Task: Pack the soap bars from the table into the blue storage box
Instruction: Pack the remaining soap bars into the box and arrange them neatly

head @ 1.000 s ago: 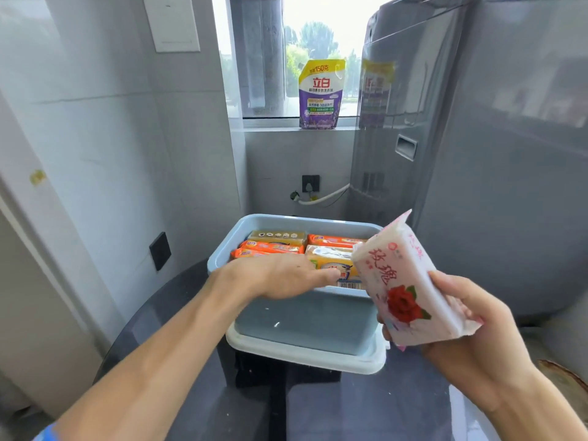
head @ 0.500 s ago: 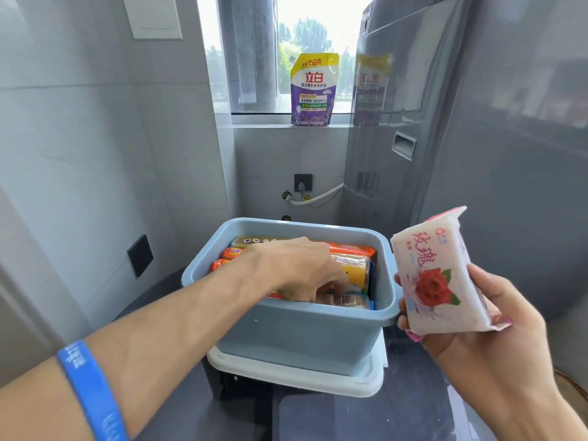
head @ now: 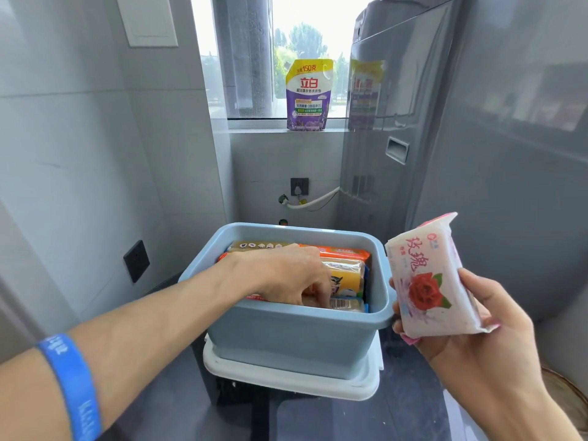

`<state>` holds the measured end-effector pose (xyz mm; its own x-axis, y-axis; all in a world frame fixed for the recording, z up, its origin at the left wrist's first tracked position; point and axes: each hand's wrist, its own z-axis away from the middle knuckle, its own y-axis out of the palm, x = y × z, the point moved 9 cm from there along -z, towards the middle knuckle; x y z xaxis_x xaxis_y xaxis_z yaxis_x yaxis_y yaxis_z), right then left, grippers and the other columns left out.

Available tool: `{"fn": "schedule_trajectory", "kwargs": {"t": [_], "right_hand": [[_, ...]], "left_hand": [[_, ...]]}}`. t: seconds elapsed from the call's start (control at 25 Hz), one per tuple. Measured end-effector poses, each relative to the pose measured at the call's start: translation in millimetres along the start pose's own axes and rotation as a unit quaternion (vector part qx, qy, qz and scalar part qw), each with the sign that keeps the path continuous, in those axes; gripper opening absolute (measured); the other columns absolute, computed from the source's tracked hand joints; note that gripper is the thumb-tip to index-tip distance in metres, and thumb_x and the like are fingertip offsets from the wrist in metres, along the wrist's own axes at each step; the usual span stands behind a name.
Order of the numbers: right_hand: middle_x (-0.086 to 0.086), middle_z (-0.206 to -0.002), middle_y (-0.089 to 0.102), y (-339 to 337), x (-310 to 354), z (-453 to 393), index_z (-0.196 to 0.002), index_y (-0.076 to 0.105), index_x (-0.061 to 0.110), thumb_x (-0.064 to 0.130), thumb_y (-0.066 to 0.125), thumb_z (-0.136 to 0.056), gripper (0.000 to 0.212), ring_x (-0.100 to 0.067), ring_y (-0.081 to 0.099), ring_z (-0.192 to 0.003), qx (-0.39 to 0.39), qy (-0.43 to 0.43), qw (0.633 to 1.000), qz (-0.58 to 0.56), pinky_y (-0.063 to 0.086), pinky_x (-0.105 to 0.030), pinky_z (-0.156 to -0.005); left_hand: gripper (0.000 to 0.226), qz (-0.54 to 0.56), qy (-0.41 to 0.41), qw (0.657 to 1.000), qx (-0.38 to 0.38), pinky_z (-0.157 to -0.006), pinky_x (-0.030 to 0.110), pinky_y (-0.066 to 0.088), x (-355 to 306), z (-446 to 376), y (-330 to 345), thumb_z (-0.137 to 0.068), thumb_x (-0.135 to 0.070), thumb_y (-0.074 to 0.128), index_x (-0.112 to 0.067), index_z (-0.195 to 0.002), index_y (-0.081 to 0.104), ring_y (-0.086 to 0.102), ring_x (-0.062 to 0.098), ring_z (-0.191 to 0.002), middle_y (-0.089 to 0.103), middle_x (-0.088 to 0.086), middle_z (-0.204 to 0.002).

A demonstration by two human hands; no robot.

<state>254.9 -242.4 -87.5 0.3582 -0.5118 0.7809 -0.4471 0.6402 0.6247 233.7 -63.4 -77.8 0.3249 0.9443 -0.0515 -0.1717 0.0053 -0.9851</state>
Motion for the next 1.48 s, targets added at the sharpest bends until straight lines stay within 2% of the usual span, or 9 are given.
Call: {"fn": "schedule_trajectory", "kwargs": {"t": [0.36, 0.48, 0.56, 0.72, 0.92, 1.12, 1.24, 1.36, 1.48], "right_hand": [[-0.016, -0.107, 0.074, 6.1, 10.0, 2.0, -0.11, 0.077, 0.013, 0.037, 0.061, -0.077, 0.044, -0.029, 0.07, -0.084, 0.021, -0.028, 0.998, 0.051, 0.054, -0.037, -0.061], [-0.015, -0.105, 0.074, 30.7, 14.3, 2.1, -0.112, 0.076, 0.014, 0.048, 0.075, -0.067, 0.056, -0.027, 0.071, -0.086, 0.105, -0.017, 0.993, 0.053, 0.058, -0.036, -0.065], [-0.017, -0.1, 0.074, 43.1, 18.3, -2.6, -0.104, 0.078, 0.008, 0.037, 0.086, -0.056, 0.056, -0.03, 0.071, -0.083, 0.135, -0.009, 0.99, 0.031, 0.058, -0.041, -0.07], [-0.024, -0.098, 0.07, 68.1, 3.9, -31.0, -0.109, 0.07, -0.005, 0.012, 0.067, -0.061, 0.051, -0.037, 0.07, -0.083, 0.126, 0.057, 0.987, 0.08, 0.055, -0.053, -0.084], [-0.02, -0.09, 0.075, 78.3, -32.2, -57.4, -0.098, 0.072, 0.003, 0.009, 0.052, -0.078, 0.029, -0.034, 0.071, -0.076, 0.073, 0.174, 0.938, 0.29, 0.056, -0.047, -0.076], [-0.019, -0.092, 0.075, 59.1, -33.3, -73.3, -0.113, 0.063, 0.003, 0.009, 0.056, -0.071, 0.043, -0.033, 0.072, -0.075, 0.002, 0.131, 0.972, 0.198, 0.06, -0.044, -0.069], [-0.014, -0.099, 0.069, 60.8, -29.0, -79.4, -0.11, 0.058, 0.014, 0.006, 0.059, -0.074, 0.037, -0.027, 0.067, -0.076, -0.027, 0.041, 0.966, 0.253, 0.058, -0.036, -0.058], [-0.01, -0.1, 0.071, 73.3, -10.8, -78.7, -0.105, 0.06, 0.024, 0.01, 0.067, -0.073, 0.036, -0.025, 0.071, -0.085, 0.043, -0.056, 0.932, 0.354, 0.058, -0.033, -0.052], [-0.009, -0.098, 0.071, 87.1, -4.5, -66.2, -0.11, 0.066, 0.022, 0.009, 0.075, -0.073, 0.04, -0.027, 0.069, -0.089, 0.215, -0.107, 0.816, 0.526, 0.061, -0.04, -0.072]], "left_hand": [[0.013, 0.223, -0.102, 0.939, -0.243, -0.069, 0.024, 0.044, 40.6, 12.9, -19.7, -0.082, -0.021, 0.077, -0.033, -0.079, 0.078, 0.055, 0.007, -0.082, 0.064, -0.014, -0.086], [0.012, 0.214, -0.145, 0.939, -0.227, -0.067, 0.022, 0.04, 46.9, 13.5, -14.2, -0.082, -0.027, 0.077, -0.037, -0.077, 0.074, 0.053, 0.004, -0.079, 0.057, -0.016, -0.089], [0.02, 0.198, -0.155, 0.943, -0.219, -0.068, 0.023, 0.042, 45.3, 14.0, -13.4, -0.082, -0.023, 0.077, -0.038, -0.074, 0.066, 0.052, 0.004, -0.079, 0.055, -0.016, -0.089], [0.035, 0.17, -0.175, 0.945, -0.219, -0.071, 0.027, 0.042, 44.0, 16.6, -16.6, -0.078, -0.002, 0.068, -0.033, -0.063, 0.063, 0.051, 0.007, -0.083, 0.051, -0.016, -0.087], [0.032, 0.226, -0.205, 0.926, -0.224, -0.091, 0.044, 0.051, 48.1, 21.7, -15.9, -0.077, -0.006, 0.063, -0.025, -0.103, 0.068, 0.058, 0.02, -0.105, 0.062, -0.003, -0.111], [0.036, 0.193, -0.175, 0.963, -0.074, -0.099, 0.037, 0.039, 44.0, 24.7, 0.8, -0.071, -0.051, 0.072, -0.038, -0.103, 0.064, 0.046, 0.012, -0.109, 0.049, -0.011, -0.114], [0.043, 0.095, -0.177, 0.972, -0.125, -0.087, 0.033, 0.041, 45.9, 25.6, -4.3, -0.072, -0.05, 0.075, -0.036, -0.106, 0.054, 0.044, 0.014, -0.102, 0.047, -0.011, -0.106], [0.032, 0.094, -0.174, 0.962, -0.189, -0.077, 0.032, 0.042, 46.7, 26.9, -10.6, -0.074, -0.041, 0.074, -0.033, -0.095, 0.05, 0.044, 0.014, -0.093, 0.047, -0.01, -0.096], [0.023, 0.118, -0.172, 0.953, -0.218, -0.073, 0.031, 0.042, 50.3, 27.7, -12.5, -0.074, -0.035, 0.074, -0.033, -0.081, 0.052, 0.048, 0.016, -0.09, 0.05, -0.008, -0.091]]}}
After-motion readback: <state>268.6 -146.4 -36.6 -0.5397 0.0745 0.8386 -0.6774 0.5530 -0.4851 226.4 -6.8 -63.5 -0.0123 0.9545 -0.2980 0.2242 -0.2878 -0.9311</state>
